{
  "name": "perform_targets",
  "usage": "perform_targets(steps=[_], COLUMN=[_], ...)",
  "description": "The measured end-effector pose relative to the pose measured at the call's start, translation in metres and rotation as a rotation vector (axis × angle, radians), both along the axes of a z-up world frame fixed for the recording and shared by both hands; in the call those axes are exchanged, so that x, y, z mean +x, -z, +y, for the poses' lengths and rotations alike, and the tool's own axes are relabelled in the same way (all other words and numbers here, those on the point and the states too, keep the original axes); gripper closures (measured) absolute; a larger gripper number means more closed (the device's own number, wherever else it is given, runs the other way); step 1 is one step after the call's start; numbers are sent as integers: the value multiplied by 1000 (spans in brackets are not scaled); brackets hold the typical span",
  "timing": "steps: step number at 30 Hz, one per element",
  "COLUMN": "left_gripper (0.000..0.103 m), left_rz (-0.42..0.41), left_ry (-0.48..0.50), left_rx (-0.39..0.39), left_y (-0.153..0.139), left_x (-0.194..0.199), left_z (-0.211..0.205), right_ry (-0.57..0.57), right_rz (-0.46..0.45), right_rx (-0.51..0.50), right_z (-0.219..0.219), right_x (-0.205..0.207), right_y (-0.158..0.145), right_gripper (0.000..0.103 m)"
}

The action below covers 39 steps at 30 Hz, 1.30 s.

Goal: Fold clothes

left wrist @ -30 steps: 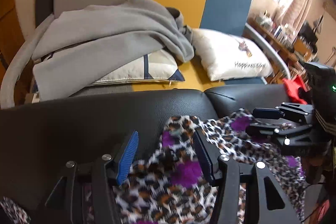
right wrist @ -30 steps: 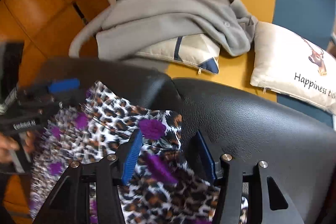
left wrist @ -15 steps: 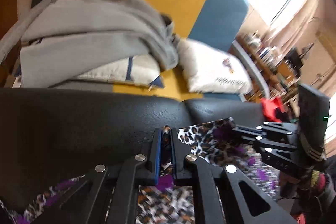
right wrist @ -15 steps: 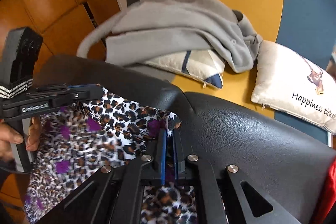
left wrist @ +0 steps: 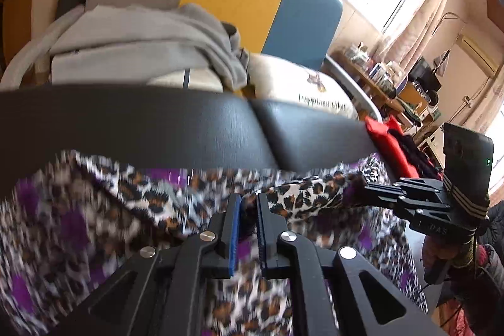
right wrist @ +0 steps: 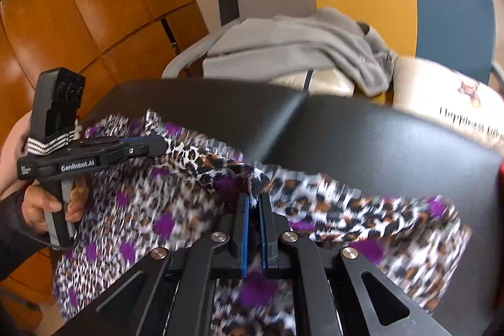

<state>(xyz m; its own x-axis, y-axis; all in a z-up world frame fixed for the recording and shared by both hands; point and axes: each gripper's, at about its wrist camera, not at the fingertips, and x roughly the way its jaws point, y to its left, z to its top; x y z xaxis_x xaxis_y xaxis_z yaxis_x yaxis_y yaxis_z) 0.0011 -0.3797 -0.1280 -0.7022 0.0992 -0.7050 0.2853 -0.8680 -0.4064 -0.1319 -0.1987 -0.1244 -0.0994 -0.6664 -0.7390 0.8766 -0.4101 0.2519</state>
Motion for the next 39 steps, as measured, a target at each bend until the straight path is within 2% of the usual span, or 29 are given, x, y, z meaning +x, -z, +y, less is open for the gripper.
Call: perform_targets(steps=[3, 4, 6, 9, 12, 14, 17, 18, 19, 21, 23, 27, 32, 34, 36, 37, 38, 39], left_gripper=[83, 83, 82, 81, 77, 77, 77, 78, 78, 78, 78, 78, 83, 83, 80, 76, 74, 73], left_rz=[-10, -10, -3, 36, 73, 34, -75, -75, -35, 18, 15, 8, 24, 18, 10, 11, 12, 21], left_ry=[-25, -38, -69, -101, -106, -103, -116, -118, -125, -140, -177, -192, -213, -215, -228, -237, -253, -277], left_rx=[23, 28, 31, 31, 41, 31, 7, -1, -25, -63, -46, -78, -32, -42, -30, -8, 22, 56], left_y=[5, 4, 0, -13, -25, -19, 11, 22, 27, 30, 31, 29, 32, 30, 27, 25, 23, 20], left_x=[17, 24, 34, 35, 20, 4, -4, -2, 5, 14, 9, -2, -5, -5, -1, 4, 11, 21], left_z=[3, 2, 0, -2, 3, 9, 20, 26, 31, 37, 35, 38, 26, 26, 28, 28, 28, 27], right_ry=[9, 15, 25, 52, 71, 71, 102, 107, 78, 100, 117, 135, 136, 141, 194, 230, 240, 235], right_rz=[-44, -61, -53, -51, -66, -57, -9, 27, 117, 92, 55, 45, 3, -32, -52, -62, -62, -57], right_rx=[15, 17, 18, -39, -118, -96, 65, 101, 29, -1, -22, -26, -55, -58, -33, -24, -35, -61], right_z=[16, 21, 29, 34, 24, 7, -10, -8, 4, 11, 13, 7, 13, 16, 22, 27, 31, 39], right_x=[9, 10, 15, 17, 17, 22, 32, 36, 45, 39, 28, 13, 10, 9, 14, 18, 23, 33], right_y=[13, 16, 14, -2, -19, -16, 16, 28, 32, 35, 36, 36, 36, 32, 22, 15, 10, 4], right_gripper=[89, 82, 75, 75, 75, 74, 73, 73, 73, 73, 73, 73, 73, 73, 67, 43, 24, 20])
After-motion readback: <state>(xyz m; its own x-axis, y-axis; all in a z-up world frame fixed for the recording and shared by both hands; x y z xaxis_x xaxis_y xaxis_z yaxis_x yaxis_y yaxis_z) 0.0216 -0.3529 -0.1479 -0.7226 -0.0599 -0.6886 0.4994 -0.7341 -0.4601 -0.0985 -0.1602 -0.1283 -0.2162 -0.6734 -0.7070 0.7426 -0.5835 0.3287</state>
